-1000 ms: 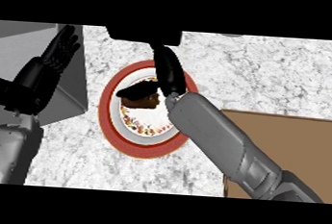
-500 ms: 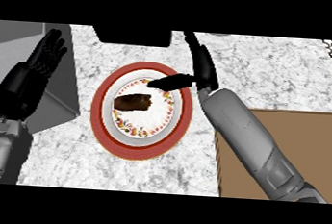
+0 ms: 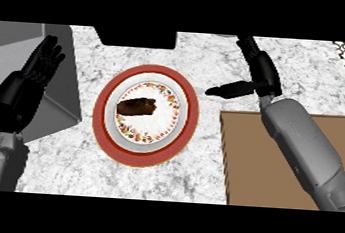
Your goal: Pick the sweet potato from the tray and place it in the plate
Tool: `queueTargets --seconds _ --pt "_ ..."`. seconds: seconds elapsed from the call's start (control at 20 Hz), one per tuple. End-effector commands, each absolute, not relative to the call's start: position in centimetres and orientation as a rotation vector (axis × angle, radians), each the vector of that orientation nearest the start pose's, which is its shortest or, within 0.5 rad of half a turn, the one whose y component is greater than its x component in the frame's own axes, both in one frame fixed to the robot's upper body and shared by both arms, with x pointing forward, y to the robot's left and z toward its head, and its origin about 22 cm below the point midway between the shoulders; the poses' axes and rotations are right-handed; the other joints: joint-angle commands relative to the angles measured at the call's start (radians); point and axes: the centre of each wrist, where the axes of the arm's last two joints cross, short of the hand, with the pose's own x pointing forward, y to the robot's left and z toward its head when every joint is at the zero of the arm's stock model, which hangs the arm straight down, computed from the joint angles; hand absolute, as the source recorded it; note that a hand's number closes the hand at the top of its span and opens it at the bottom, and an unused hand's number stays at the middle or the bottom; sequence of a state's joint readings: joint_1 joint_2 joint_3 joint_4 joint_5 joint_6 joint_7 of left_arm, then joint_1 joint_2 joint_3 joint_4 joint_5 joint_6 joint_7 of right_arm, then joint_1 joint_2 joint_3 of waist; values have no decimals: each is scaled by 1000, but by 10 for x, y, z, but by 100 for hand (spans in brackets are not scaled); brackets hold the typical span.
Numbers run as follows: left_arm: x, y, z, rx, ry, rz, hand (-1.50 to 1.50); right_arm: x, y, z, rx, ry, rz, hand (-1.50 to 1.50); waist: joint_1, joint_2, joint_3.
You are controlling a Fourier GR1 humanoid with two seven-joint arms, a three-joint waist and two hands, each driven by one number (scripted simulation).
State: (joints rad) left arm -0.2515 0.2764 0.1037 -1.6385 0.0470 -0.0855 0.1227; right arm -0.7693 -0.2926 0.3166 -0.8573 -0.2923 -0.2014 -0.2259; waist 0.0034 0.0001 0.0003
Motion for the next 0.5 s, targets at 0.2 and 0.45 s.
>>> queueTargets --seconds 0.2,0.45 --pt "285 265 113 134 -1742 -243 0 401 -247 64 -75 -1755 361 -150 6 0 0" --pt "294 277 84 163 -1751 -239 0 397 -283 62 -150 -1807 384 -150 2 2 0"
